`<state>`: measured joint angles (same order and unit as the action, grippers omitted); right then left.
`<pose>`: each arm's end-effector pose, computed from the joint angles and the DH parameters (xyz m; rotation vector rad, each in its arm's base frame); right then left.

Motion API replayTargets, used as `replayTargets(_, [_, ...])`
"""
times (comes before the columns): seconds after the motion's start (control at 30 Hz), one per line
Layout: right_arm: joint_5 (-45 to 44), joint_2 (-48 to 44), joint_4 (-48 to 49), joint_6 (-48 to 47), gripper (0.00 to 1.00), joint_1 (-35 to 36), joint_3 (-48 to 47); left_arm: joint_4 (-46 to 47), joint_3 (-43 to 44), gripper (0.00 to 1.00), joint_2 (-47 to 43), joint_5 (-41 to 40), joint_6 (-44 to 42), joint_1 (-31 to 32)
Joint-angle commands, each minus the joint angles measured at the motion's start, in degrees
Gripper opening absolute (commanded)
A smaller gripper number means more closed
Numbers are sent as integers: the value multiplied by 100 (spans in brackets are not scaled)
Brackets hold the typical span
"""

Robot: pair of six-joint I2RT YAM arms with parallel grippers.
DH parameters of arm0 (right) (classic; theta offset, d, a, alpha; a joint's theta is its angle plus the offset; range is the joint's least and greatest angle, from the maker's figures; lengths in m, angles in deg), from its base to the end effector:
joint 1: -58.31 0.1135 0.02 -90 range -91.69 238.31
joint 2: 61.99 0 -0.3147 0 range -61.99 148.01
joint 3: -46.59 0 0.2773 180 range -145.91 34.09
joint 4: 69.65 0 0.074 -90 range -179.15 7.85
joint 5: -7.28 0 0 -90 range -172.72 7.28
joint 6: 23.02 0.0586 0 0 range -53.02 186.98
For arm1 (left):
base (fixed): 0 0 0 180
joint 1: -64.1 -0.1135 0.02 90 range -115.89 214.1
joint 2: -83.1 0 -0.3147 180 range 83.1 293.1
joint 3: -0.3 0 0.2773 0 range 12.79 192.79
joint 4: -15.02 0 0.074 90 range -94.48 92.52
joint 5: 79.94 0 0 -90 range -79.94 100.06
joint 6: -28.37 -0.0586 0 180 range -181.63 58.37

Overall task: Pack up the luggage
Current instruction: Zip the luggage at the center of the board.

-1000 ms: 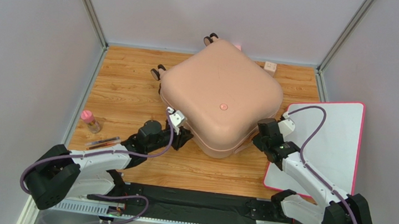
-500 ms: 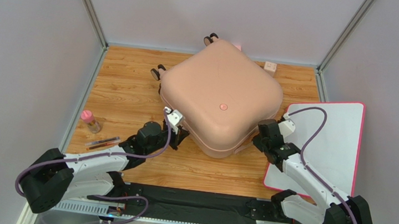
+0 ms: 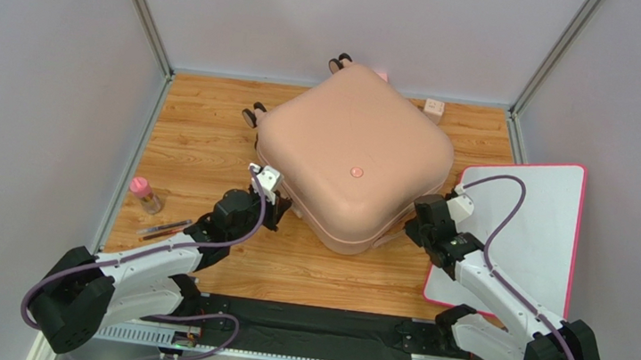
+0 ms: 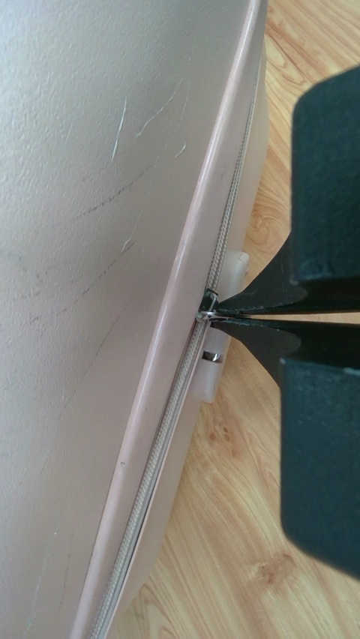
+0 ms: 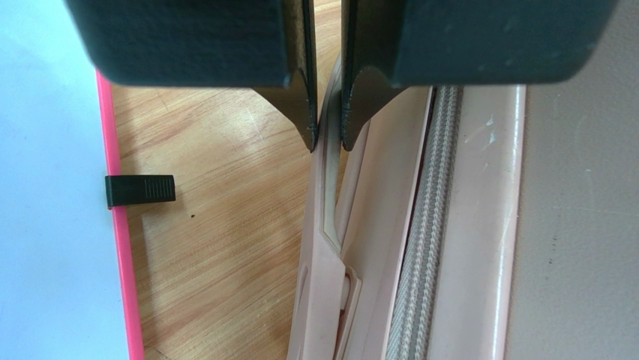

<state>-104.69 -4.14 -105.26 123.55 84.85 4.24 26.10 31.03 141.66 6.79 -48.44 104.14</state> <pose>0.1890 0.0699 0.2059 0.7748 2.2584 0.2118 0.1767 -0.1441 0.2144 0.4028 1.8616 -0.5855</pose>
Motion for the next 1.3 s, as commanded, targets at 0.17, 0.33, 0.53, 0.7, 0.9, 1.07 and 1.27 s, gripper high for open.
replayTargets(0.17, [-501, -107, -334, -138, 0, -27, 75, 139, 197, 0, 225, -886, 69, -548])
replayTargets(0.33, [-492, -159, -352, -103, 0, -27, 102, 209, 259, 0, 480, -851, 175, -987])
replayTargets(0.53, [-465, -177, -281, -6, 0, -35, 216, 306, 303, 0, 709, -781, 316, -1427])
replayTargets(0.7, [-553, -160, -229, -6, 0, -27, 234, 350, 338, 0, 788, -763, 298, -1560])
replayTargets(0.9, [-711, -28, -176, -15, 0, -27, 181, 367, 382, 0, 902, -833, 228, -1858])
replayTargets(1.07, [-799, -1, -167, -68, 0, -27, 163, 429, 400, 0, 894, -921, 158, -2017])
replayTargets(1.27, [-870, 8, -185, -120, 0, -27, 93, 368, 558, 0, 937, -939, 228, -2149])
